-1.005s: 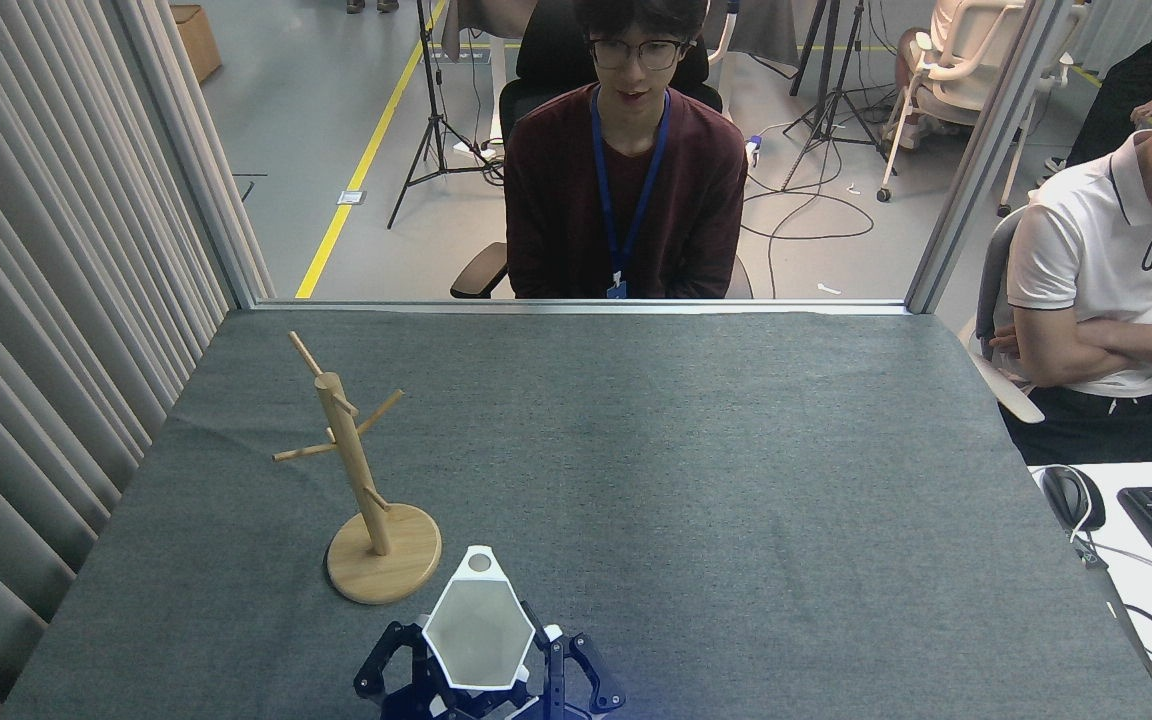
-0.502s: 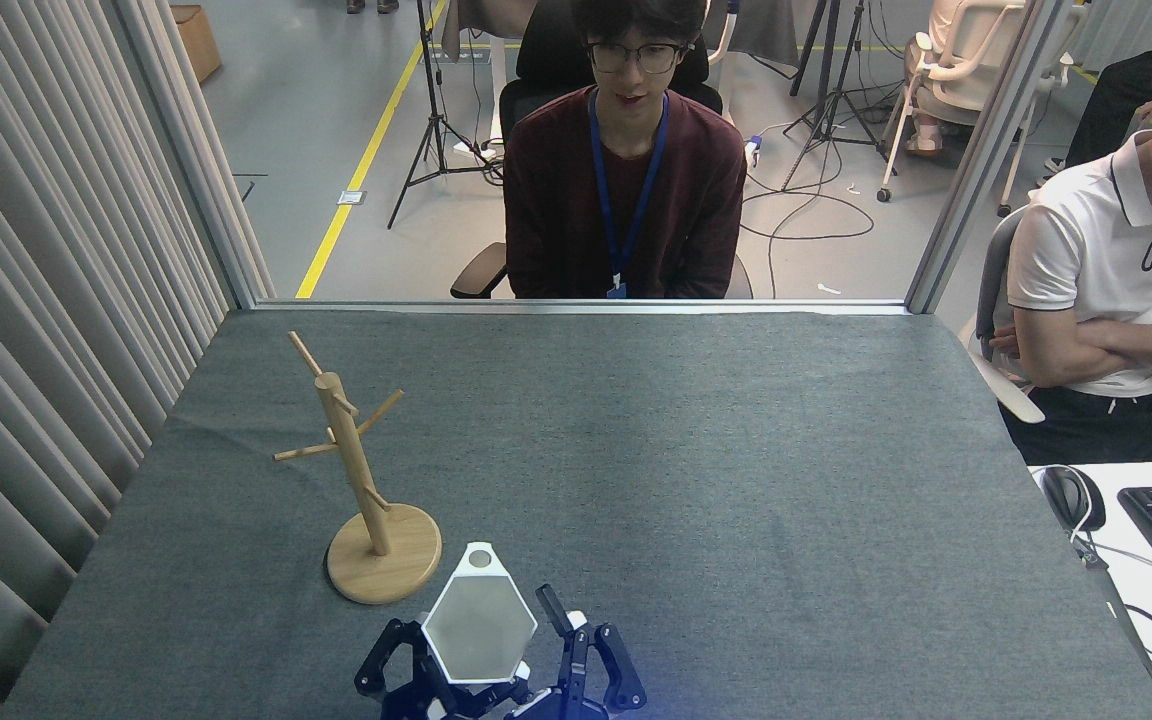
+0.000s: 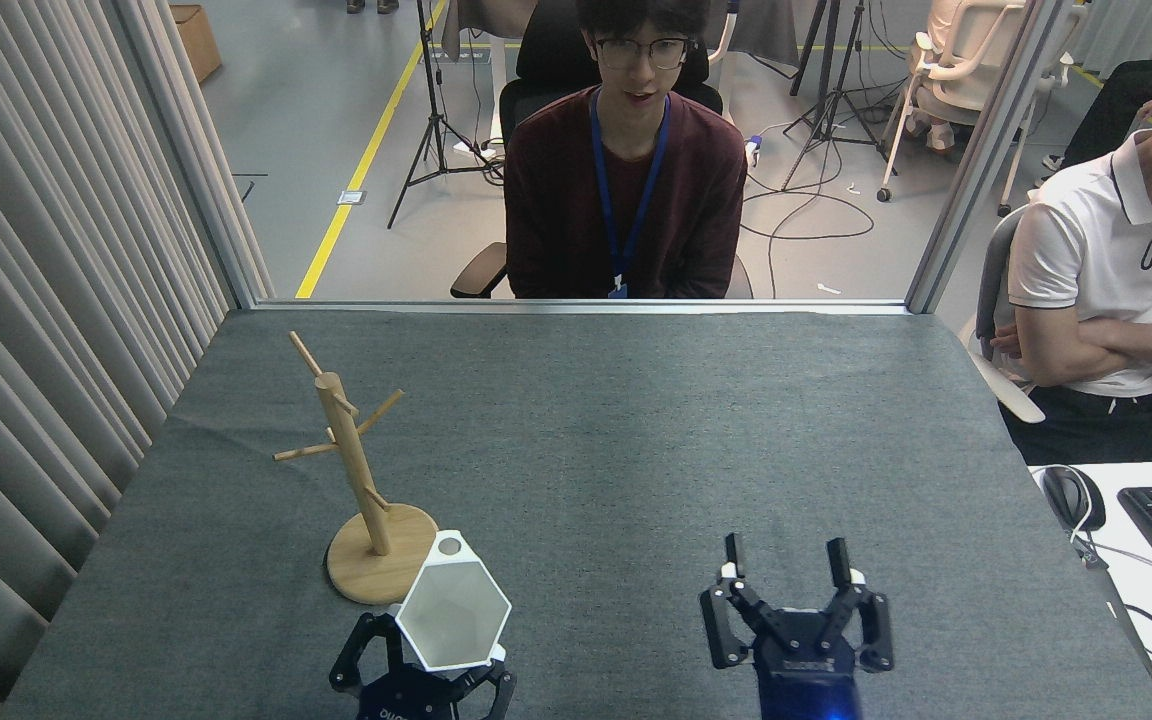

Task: Hang cup on storage rack
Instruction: 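Withdraw the right gripper and raise the cup with the left gripper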

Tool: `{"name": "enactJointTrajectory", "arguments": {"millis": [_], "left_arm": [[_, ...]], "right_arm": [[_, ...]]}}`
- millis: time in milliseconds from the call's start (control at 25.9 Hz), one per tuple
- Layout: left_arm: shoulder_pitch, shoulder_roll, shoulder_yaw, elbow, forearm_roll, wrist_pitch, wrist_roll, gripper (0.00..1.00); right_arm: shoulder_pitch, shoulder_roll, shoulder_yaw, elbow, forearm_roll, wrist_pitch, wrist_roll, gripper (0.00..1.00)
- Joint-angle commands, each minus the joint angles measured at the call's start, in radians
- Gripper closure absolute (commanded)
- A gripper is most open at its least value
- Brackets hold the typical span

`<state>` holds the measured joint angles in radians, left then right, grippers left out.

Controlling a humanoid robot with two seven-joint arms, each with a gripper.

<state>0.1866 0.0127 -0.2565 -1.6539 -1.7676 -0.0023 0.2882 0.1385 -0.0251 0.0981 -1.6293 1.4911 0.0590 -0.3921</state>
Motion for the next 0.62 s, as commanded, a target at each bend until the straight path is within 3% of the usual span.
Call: {"name": "enactJointTrajectory", "arguments": {"millis": [0,193,580], "left_arm": [[-0.004,0.003,0.026,0.005,0.000,0.079,0.000,0.71],[-0.021,0.004,0.112,0.023,-0.006,0.157,-0.009,0.70],[-0.223,0.006,0.258,0.279,-0.078,0.278,-0.014,0.70]], "right_arm": [[0.039,-0.047,-0.058,0.022,-0.009,-0.025,0.009,0.01],[0.046,-0.044,-0.066,0.026,-0.011,-0.030,0.009,0.01],[0.052,-0.041,-0.063,0.036,-0.011,-0.030,0.013,0.01]]}}
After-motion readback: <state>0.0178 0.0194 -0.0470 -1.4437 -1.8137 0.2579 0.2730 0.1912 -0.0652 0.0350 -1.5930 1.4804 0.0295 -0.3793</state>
